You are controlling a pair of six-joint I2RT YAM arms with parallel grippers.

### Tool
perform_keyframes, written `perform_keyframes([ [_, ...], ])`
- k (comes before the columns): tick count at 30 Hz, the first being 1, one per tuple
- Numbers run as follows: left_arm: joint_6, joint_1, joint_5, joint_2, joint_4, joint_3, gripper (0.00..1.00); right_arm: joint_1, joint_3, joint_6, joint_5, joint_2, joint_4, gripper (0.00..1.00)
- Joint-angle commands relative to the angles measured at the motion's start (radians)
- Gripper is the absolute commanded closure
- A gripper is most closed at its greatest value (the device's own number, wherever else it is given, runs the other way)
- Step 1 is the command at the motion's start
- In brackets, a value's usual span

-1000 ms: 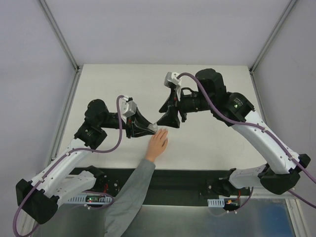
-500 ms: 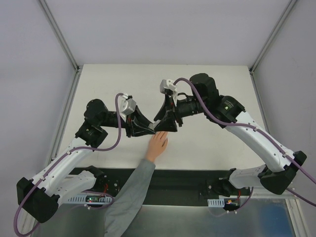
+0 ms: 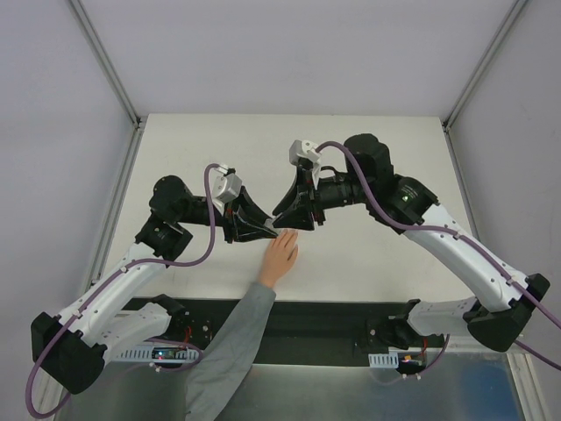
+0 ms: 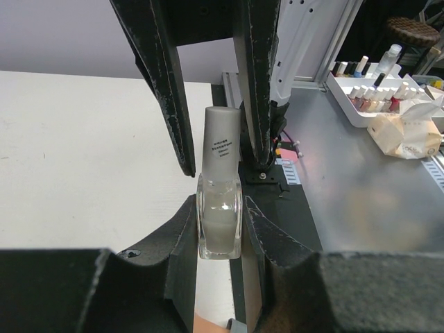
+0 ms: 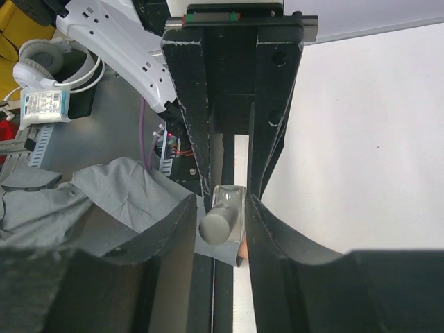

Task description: Paint the nails

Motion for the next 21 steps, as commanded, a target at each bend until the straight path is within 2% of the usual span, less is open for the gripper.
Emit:
perform_keyframes([
  [1, -0.010, -0.004, 0.037, -0.001, 0.070, 0.017, 1.00, -0.001, 0.000, 0.007, -0.003, -0.036, 0.051, 0.66],
  [4, -0.011, -0.004, 0.037, -0.001, 0.070, 0.018, 1.00, -0.001, 0.012, 0.016, -0.006, -0.024, 0.040, 0.79],
  [11, 0.003, -0.004, 0.024, -0.001, 0.043, 0.023, 1.00, 0.011, 0.045, 0.022, 0.006, 0.027, 0.004, 0.99],
  [14, 0.027, -0.004, -0.003, 0.002, -0.011, 0.036, 1.00, 0.042, 0.090, -0.014, 0.064, 0.050, -0.065, 0.99],
  [17, 0.027, -0.001, -0.005, 0.016, -0.043, 0.053, 1.00, 0.102, 0.195, -0.137, 0.186, 0.102, -0.238, 1.00],
  [18, 0.026, 0.001, 0.000, 0.030, -0.048, 0.064, 1.00, 0.113, 0.227, -0.183, 0.202, 0.117, -0.321, 0.99],
  [21, 0.018, 0.007, 0.035, 0.042, -0.049, 0.073, 1.00, 0.128, 0.292, -0.238, 0.196, 0.162, -0.427, 1.00],
])
